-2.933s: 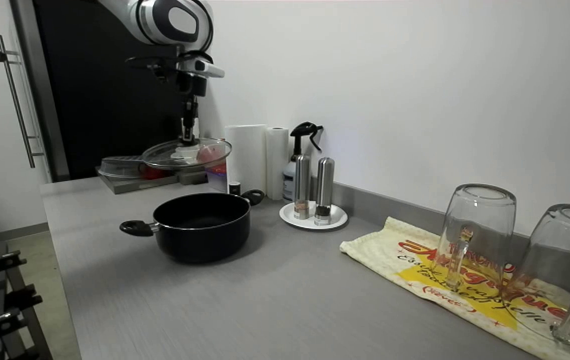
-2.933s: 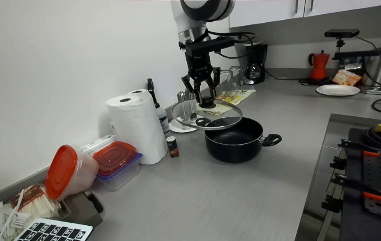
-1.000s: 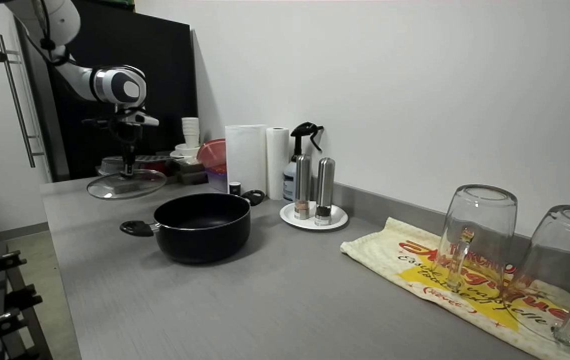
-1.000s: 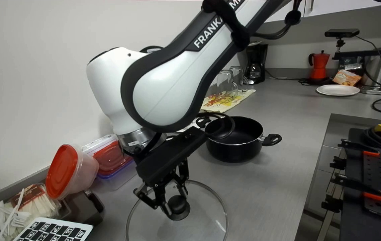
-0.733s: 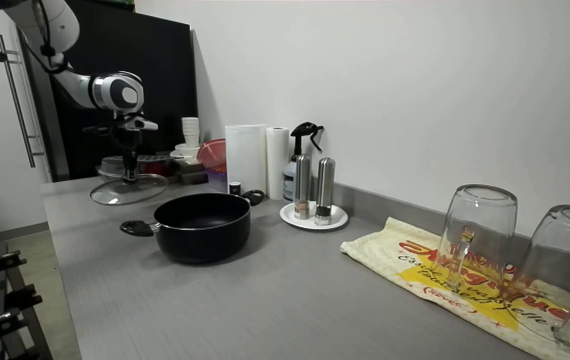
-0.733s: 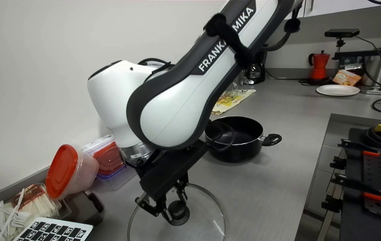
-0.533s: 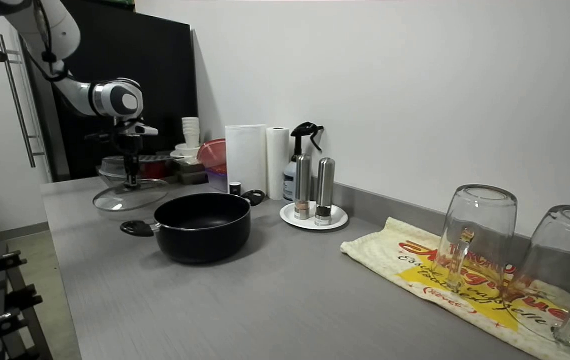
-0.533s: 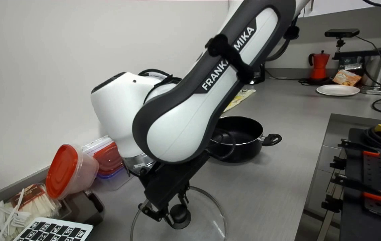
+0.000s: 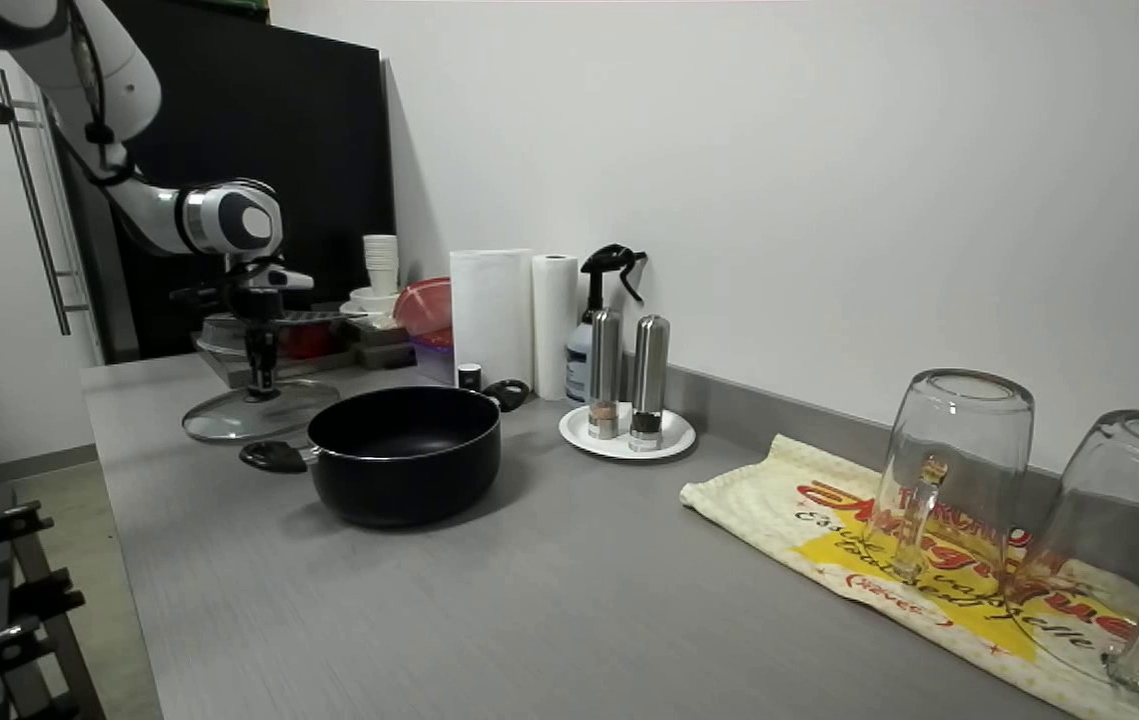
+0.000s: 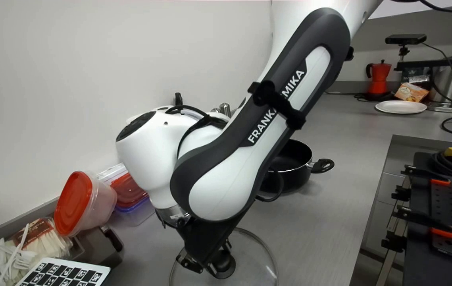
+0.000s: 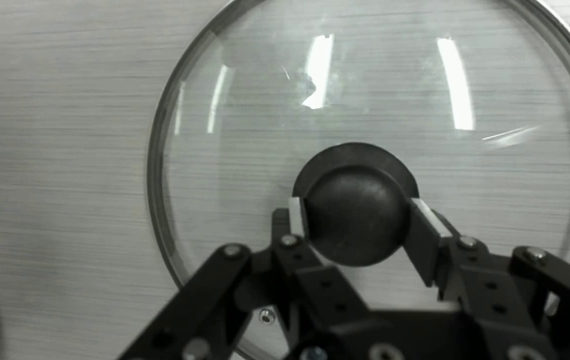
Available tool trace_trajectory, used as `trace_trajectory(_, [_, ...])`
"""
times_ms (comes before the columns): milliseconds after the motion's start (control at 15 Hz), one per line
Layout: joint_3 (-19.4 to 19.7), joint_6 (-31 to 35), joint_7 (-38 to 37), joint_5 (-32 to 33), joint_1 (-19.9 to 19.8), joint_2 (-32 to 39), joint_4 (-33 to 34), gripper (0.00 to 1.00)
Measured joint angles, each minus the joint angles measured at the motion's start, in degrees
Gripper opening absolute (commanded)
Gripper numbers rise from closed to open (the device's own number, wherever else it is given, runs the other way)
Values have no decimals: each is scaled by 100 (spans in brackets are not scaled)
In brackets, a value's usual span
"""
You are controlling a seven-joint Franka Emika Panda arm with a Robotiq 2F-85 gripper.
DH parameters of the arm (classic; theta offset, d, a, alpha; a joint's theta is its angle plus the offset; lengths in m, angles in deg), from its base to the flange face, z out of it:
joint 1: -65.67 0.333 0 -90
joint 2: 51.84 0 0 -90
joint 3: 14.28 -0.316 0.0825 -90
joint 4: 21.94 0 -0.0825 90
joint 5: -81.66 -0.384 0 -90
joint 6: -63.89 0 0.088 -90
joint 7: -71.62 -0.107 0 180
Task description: Take the lid off the pot on the counter
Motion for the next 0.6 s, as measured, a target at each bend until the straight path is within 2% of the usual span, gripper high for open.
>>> trace_trajectory(267, [0, -54, 47, 4, 29, 31, -7, 25])
trace_trajectory(333, [0, -66, 52, 4, 30, 31, -7, 27])
trace_trajectory(400, [0, -86, 52, 4, 30, 31, -7, 74])
trace_trajectory(467, [0, -117, 53, 4, 30, 31, -7, 76])
trace_trajectory(533, [0, -159, 53, 3, 29, 31, -7, 57])
trace_trajectory(600, [0, -163, 51, 3, 27, 32, -7, 64])
